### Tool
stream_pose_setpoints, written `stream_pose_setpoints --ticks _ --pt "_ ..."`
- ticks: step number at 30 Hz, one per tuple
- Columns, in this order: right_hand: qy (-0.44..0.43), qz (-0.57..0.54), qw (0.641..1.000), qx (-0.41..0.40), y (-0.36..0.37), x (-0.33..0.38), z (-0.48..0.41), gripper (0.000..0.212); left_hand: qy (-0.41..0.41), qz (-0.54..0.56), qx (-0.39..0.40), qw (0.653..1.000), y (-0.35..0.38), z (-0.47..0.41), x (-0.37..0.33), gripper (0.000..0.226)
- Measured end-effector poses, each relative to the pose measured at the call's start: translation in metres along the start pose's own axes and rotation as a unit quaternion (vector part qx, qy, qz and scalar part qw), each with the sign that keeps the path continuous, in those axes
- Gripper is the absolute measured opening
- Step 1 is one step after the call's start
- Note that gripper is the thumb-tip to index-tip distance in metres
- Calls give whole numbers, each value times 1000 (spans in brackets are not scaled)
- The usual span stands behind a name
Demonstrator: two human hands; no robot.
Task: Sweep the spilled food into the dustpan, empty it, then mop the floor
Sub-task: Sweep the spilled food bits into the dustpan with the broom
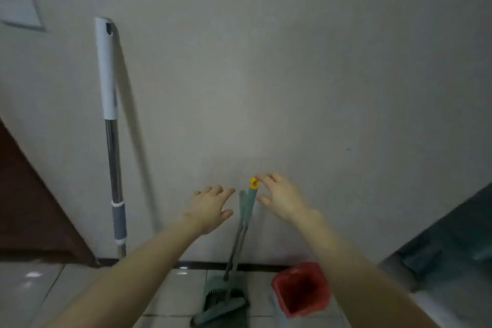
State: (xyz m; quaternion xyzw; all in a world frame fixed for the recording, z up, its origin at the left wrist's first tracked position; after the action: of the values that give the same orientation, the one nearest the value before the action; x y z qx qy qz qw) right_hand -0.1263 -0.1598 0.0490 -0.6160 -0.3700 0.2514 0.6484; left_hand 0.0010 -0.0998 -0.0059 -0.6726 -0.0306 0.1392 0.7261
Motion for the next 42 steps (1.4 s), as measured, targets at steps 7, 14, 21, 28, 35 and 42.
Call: stream_pose_setpoints --ticks 7,14,21,28,35,42 --pt "33 -23 999 -18 54 -31 -64 47 66 -1 69 995 66 -75 1 62" --pt "72 -71 995 -8 69 -49 -51 20 118 35 134 983 121 -101 -31 63" --pt "138 -105 985 -9 55 -70 17 13 252 -78 129 956 161 -82 -110 54" --pt "232 -92 968 6 26 -97 114 10 416 -155 52 894 170 -45 -188 46" --pt "263 19 957 122 26 -100 190 2 562 -175 -41 807 175 11 -266 24" --pt "261 165 882 355 82 -95 263 20 666 -173 -45 724 195 83 -297 32"
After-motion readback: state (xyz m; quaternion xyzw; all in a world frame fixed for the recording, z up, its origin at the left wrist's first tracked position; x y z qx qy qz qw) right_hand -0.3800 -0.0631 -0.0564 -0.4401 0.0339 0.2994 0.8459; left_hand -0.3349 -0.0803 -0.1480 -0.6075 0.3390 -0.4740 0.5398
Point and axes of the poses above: each hand's wrist, its own z-axis away from the middle knuckle, its own y-axis out of the palm, x = y × z, the point moved 10 cm from there along -z, towards the middle knuckle, and after that the axes turned 13 degrees about -y, right-handed, at the moved point
